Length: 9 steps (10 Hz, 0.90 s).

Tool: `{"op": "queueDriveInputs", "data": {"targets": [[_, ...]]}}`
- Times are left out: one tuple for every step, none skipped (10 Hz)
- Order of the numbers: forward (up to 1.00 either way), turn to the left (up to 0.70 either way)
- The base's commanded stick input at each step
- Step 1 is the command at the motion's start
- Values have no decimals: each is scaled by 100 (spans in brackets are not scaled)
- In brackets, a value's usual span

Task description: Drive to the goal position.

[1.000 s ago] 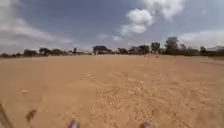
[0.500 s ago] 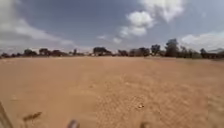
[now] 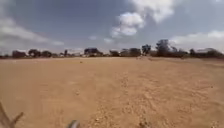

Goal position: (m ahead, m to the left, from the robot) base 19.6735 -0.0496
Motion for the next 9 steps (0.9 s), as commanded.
{"op": "queueDriveInputs", "data": {"targets": [[70,-18],[70,-27],[70,-12],[70,0],[70,0],[70,0],[70,0],[70,0],[70,0]]}}
